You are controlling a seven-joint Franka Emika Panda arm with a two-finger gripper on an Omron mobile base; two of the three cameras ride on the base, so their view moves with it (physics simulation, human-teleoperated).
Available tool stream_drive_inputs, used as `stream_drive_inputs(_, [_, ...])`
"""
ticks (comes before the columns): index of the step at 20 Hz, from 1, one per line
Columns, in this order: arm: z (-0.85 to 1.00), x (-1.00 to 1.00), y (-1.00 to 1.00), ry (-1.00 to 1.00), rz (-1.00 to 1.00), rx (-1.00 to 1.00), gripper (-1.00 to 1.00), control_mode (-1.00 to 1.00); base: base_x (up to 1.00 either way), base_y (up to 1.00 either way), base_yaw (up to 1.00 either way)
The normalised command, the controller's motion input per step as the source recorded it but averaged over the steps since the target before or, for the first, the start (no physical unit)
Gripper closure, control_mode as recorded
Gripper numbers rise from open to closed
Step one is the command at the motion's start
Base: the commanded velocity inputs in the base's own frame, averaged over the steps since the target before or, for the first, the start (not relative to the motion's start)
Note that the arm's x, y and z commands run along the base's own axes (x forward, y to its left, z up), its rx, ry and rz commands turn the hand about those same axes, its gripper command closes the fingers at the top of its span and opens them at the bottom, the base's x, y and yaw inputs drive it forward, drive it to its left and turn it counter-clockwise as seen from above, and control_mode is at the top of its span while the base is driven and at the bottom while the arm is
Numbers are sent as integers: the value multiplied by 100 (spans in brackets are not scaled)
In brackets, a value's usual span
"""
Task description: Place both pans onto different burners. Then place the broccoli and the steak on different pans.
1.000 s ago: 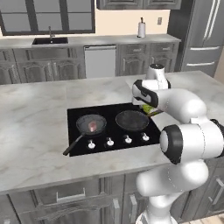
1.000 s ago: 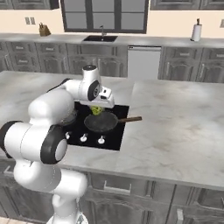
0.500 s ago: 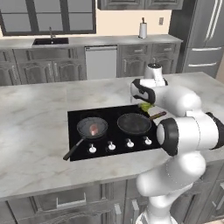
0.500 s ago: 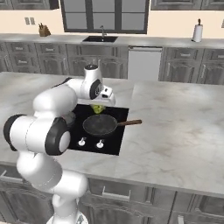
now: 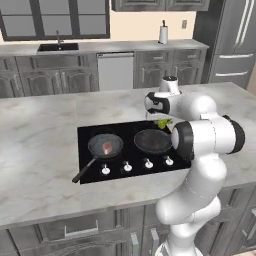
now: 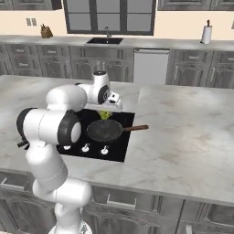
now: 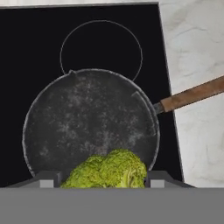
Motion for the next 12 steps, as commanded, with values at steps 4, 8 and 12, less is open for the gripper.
stream_drive_inputs(4, [-30, 17, 0, 12, 1, 0, 100, -100, 0, 0, 0])
stream_drive_inputs(8, [-36, 4, 1, 8, 1, 0, 100, -100, 0, 0, 0])
stream_drive_inputs(12, [-61, 1, 8, 0, 1, 0, 100, -100, 0, 0, 0])
